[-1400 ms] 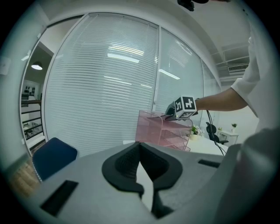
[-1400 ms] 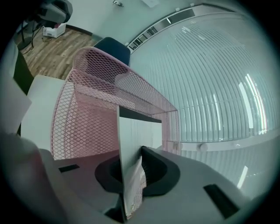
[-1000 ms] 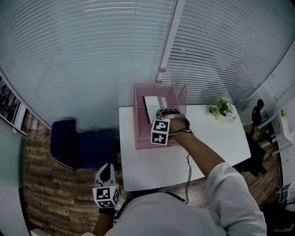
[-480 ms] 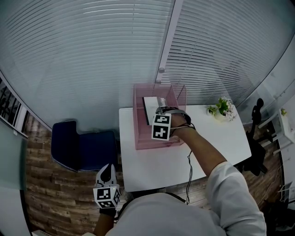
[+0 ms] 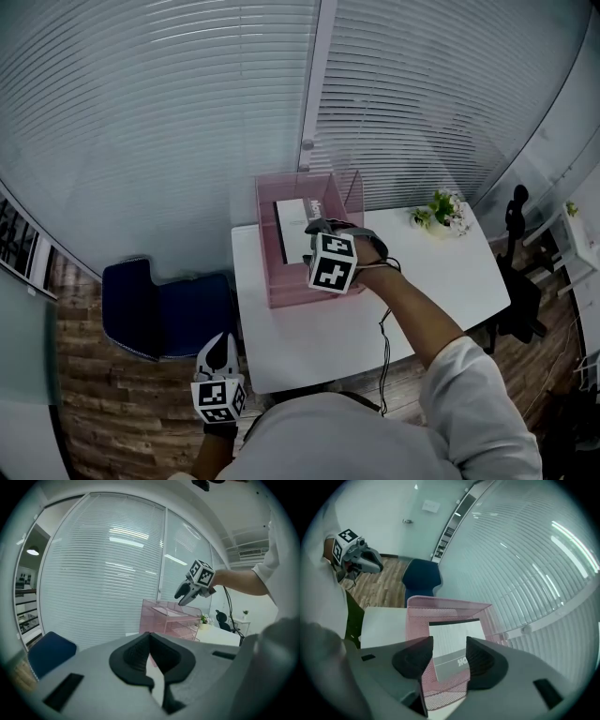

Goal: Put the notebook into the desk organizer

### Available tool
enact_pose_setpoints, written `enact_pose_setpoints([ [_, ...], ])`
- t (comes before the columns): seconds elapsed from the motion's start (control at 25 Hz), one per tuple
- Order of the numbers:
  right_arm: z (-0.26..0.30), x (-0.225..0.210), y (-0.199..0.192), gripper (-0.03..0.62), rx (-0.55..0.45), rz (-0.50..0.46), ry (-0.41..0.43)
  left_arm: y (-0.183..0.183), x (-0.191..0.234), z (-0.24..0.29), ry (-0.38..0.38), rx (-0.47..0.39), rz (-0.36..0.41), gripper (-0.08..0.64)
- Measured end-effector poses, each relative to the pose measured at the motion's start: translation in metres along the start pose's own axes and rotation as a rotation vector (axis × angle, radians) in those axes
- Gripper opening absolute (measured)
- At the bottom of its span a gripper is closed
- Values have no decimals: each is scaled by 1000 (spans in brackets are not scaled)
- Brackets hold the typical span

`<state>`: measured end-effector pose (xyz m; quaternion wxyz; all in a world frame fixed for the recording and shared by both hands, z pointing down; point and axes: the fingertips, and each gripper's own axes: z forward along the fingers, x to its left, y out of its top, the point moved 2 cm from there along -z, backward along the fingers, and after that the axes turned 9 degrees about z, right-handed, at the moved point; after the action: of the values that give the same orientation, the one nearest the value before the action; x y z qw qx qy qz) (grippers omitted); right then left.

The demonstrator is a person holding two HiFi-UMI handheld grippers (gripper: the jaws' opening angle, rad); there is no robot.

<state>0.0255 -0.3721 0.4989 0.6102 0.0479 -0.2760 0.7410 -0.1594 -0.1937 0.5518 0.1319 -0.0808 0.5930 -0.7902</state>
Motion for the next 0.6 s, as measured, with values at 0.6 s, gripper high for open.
enact_pose_setpoints([
  [0.6, -129, 6, -40, 47, -544, 494, -310, 37, -10, 12, -19, -48, 59, 8],
])
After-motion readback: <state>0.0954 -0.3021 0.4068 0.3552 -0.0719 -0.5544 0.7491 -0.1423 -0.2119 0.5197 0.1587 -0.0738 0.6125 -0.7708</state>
